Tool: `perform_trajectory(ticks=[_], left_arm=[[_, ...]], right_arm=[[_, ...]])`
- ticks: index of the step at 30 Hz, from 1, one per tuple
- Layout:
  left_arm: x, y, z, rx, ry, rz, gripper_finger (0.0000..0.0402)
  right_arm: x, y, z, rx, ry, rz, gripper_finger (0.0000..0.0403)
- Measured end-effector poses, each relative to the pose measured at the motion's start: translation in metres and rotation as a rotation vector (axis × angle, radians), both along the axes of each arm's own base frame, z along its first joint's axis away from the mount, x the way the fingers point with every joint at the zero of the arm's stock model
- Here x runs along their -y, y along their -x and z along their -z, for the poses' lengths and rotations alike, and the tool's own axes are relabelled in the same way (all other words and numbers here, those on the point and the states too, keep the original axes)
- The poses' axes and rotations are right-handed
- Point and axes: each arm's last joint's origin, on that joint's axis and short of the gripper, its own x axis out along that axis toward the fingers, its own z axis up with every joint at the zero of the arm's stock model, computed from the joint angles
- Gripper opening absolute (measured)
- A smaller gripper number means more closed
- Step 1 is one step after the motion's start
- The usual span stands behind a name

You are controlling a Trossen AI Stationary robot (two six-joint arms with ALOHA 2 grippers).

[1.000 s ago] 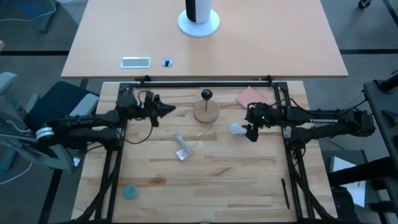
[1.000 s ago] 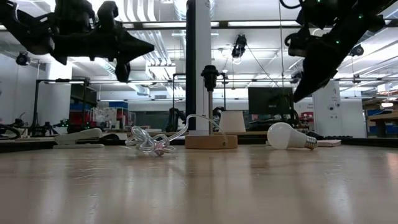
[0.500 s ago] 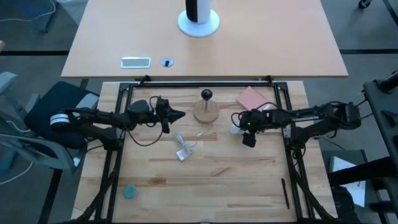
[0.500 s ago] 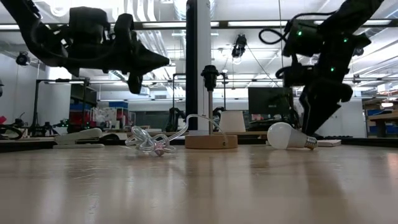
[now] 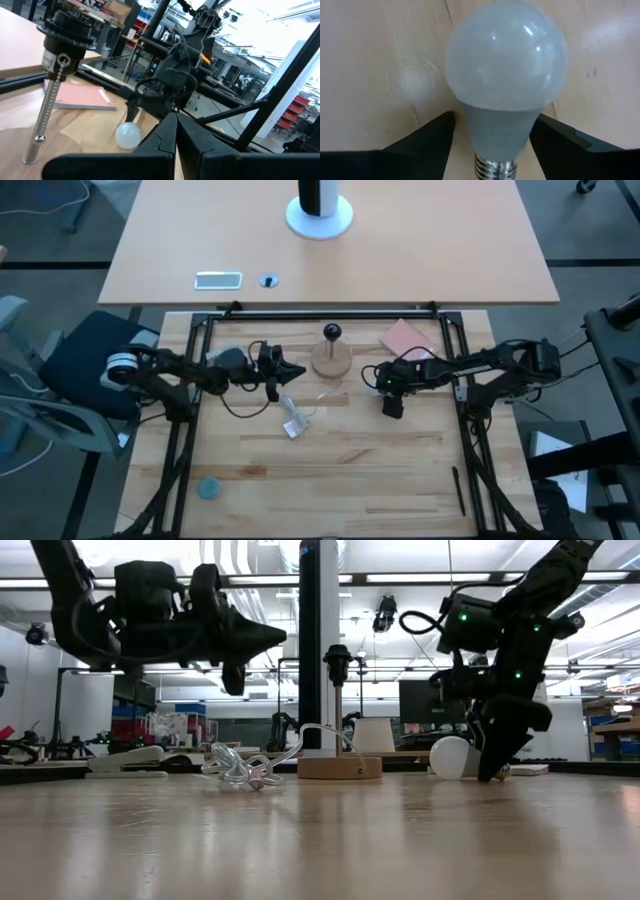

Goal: Screw lightbulb
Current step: Insert the lightbulb on the desk lamp

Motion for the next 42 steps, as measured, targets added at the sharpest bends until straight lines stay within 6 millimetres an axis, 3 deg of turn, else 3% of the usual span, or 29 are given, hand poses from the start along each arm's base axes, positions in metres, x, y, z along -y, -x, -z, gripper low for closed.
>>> perform_trajectory(ticks=[11,17,22,28,32,36,42], left_arm=[[0.001,-0.002,0.000,0.025,-0.003,0.003,0.0000],[0.003,-0.002,-0.002,0.046,-0.008,0.009,0.0000],[0.004,0.000,-0.008,0.111,-0.034,-0.007,0.0000],[-0.001,-0.001,-0.014,0.150,-0.054,-0.181,0.0000],[-0.004,-0.011,-0.029,0.196,-0.131,-0.207,0.0000],[-0.007,-0.024,-0.049,0.255,-0.194,-0.222,0.0000],[-0.016,-0.038,-0.074,0.292,-0.289,-0.264,0.0000]], right_arm=[[0.000,-0.003,0.002,0.029,-0.007,0.007,0.0123],[0.001,-0.001,-0.013,0.108,0.026,0.025,0.0123],[0.000,0.003,-0.046,0.313,0.057,0.013,0.0123],[0.004,0.005,-0.098,0.731,0.153,-0.022,0.0123],[0.014,0.004,-0.126,1.001,0.209,-0.075,0.0123],[0.029,0.001,-0.140,1.173,0.256,-0.124,0.0123],[0.054,-0.012,-0.136,1.325,0.265,-0.176,0.0123]])
